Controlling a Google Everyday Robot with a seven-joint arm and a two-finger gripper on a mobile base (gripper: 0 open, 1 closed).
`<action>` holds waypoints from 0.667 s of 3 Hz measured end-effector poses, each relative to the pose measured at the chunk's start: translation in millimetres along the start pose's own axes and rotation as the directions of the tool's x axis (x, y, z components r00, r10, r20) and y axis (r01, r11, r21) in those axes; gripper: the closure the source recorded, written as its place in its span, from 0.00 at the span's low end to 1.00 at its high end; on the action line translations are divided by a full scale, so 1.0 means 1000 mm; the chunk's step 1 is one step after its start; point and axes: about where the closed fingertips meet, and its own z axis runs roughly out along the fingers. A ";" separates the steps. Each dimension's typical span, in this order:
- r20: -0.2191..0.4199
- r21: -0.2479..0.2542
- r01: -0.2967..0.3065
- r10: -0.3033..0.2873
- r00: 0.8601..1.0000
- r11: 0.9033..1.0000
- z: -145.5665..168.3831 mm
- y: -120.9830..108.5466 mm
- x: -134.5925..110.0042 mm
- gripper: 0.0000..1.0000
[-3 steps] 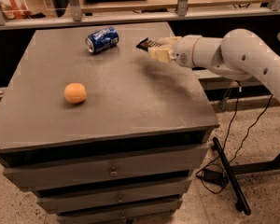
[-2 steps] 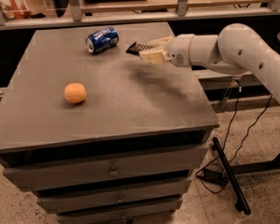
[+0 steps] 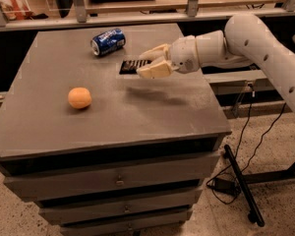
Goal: Move rxbar chocolate near orange
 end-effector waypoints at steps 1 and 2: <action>-0.008 -0.056 -0.002 0.002 1.000 0.998 0.001 0.015 0.002 1.00; -0.011 -0.076 0.006 -0.007 1.000 0.997 0.006 0.018 0.001 1.00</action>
Offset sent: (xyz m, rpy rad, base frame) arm -0.0206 0.0090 -0.0055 -0.0285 0.0183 0.0949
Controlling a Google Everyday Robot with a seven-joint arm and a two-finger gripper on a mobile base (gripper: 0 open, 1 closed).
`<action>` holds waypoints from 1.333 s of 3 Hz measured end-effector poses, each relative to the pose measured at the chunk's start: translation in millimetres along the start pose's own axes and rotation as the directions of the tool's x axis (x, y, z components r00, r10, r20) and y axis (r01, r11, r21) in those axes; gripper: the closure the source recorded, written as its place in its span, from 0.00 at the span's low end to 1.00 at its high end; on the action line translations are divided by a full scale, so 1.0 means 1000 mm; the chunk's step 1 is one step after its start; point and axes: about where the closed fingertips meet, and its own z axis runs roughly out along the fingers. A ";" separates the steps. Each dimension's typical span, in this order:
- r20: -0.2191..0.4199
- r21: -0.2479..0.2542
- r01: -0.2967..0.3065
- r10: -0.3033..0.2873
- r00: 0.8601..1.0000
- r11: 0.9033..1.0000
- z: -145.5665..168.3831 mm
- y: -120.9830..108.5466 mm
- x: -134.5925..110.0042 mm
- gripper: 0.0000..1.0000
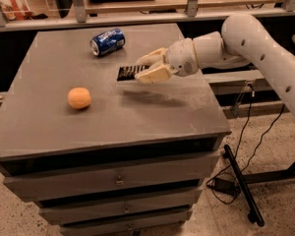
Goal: Move rxbar chocolate near orange
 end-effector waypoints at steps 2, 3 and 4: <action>-0.016 -0.080 0.024 -0.025 1.000 0.997 0.040 0.016 -0.003 1.00; -0.019 -0.081 0.025 -0.027 0.999 0.996 0.057 0.016 -0.002 1.00; -0.019 -0.080 0.026 -0.028 0.999 0.996 0.068 0.014 0.000 0.85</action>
Offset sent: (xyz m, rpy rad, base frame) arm -0.0132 0.0602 -0.0243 -0.0444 0.0044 0.0681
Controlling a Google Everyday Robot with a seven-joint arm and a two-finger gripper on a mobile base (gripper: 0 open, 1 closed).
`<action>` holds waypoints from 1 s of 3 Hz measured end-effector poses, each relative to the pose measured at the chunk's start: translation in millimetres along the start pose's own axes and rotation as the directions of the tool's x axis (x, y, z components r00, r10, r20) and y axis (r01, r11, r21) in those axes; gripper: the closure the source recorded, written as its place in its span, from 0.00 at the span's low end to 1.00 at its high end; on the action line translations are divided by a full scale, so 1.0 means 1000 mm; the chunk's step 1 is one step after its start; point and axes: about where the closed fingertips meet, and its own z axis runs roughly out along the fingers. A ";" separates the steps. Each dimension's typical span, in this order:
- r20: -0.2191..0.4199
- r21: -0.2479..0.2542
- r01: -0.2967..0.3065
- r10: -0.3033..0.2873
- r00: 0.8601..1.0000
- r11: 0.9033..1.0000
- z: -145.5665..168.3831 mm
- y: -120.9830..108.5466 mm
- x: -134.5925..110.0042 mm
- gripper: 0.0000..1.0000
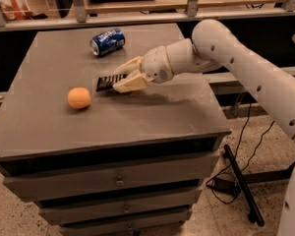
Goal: Move rxbar chocolate near orange
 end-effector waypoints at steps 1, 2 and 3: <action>0.003 -0.004 -0.005 0.005 1.000 1.000 0.006 -0.002 0.002 0.63; 0.007 -0.007 -0.009 0.009 1.000 1.000 0.010 -0.003 0.003 0.39; 0.023 -0.018 -0.007 0.007 1.000 1.000 0.013 -0.003 0.003 0.17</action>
Offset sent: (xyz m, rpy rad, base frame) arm 0.0069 0.0068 -0.0083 0.0145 0.0175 -0.0023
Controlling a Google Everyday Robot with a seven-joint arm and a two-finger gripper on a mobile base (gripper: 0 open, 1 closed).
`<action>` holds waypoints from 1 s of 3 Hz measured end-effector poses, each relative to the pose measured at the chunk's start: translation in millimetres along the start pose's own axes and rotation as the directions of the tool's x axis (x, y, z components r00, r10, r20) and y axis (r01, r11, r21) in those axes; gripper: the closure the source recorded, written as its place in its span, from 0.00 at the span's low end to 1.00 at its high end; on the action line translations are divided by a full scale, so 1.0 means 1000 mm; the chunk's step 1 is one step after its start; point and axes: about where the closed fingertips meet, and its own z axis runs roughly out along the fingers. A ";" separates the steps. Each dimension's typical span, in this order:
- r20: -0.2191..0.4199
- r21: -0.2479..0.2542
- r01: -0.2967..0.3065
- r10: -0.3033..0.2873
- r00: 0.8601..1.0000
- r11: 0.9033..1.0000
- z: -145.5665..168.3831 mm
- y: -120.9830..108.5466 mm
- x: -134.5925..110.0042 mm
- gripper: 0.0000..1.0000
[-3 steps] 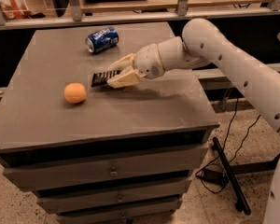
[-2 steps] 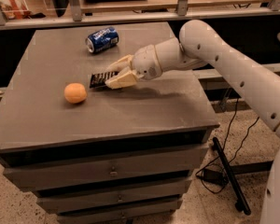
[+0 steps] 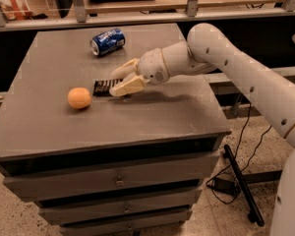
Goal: Move rxbar chocolate near orange
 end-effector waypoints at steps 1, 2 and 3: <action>0.019 0.025 -0.005 0.004 1.000 1.000 -0.009 0.003 -0.001 0.00; 0.056 0.123 -0.020 0.013 0.998 0.992 -0.031 0.009 -0.004 0.00; 0.075 0.286 -0.042 0.022 0.997 0.957 -0.070 0.011 -0.002 0.00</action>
Offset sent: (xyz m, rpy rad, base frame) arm -0.0050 -0.0793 0.0246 0.1349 -0.0631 -0.3348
